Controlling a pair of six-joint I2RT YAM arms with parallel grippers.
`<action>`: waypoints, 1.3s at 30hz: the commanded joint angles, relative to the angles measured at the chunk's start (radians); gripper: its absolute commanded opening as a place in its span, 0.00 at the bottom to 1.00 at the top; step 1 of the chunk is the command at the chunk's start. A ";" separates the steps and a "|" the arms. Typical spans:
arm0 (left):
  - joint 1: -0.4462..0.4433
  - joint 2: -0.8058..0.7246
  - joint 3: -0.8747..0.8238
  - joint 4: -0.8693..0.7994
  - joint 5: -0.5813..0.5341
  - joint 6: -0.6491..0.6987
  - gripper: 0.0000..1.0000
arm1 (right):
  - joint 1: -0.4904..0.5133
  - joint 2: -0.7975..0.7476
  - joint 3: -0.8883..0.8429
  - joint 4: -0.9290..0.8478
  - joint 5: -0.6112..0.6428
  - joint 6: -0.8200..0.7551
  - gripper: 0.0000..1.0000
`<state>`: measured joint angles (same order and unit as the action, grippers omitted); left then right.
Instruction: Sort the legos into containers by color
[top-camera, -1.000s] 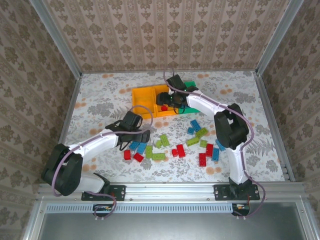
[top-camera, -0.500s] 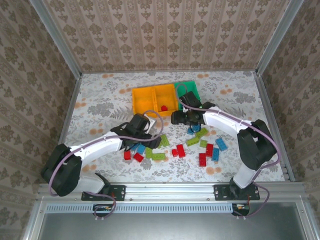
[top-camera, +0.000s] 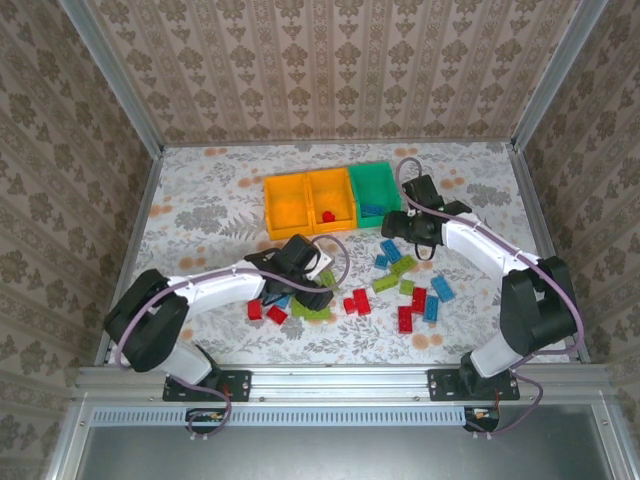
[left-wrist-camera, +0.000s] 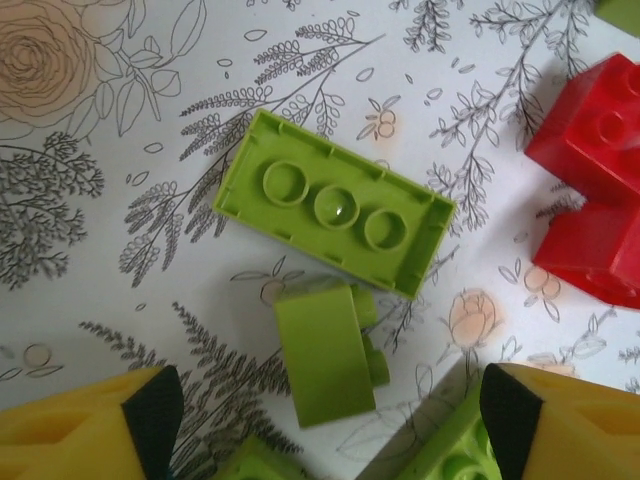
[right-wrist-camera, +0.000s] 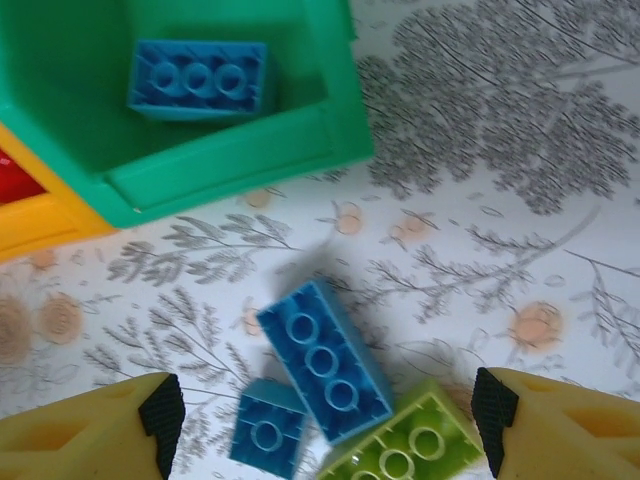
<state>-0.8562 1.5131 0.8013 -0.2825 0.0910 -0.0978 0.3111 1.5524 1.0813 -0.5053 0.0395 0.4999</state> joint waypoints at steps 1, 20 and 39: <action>-0.003 0.039 0.041 -0.018 0.003 0.030 0.72 | -0.014 -0.025 -0.040 -0.067 0.033 -0.016 0.80; 0.078 -0.087 0.072 -0.048 -0.045 0.021 0.23 | -0.041 -0.063 -0.109 -0.064 0.033 -0.014 0.81; 0.494 0.181 0.554 -0.168 0.092 -0.064 0.24 | 0.052 0.116 -0.006 -0.027 0.020 -0.222 0.80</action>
<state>-0.3775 1.6390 1.3132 -0.3618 0.1326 -0.1074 0.3504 1.6241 1.0279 -0.5228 0.0490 0.3580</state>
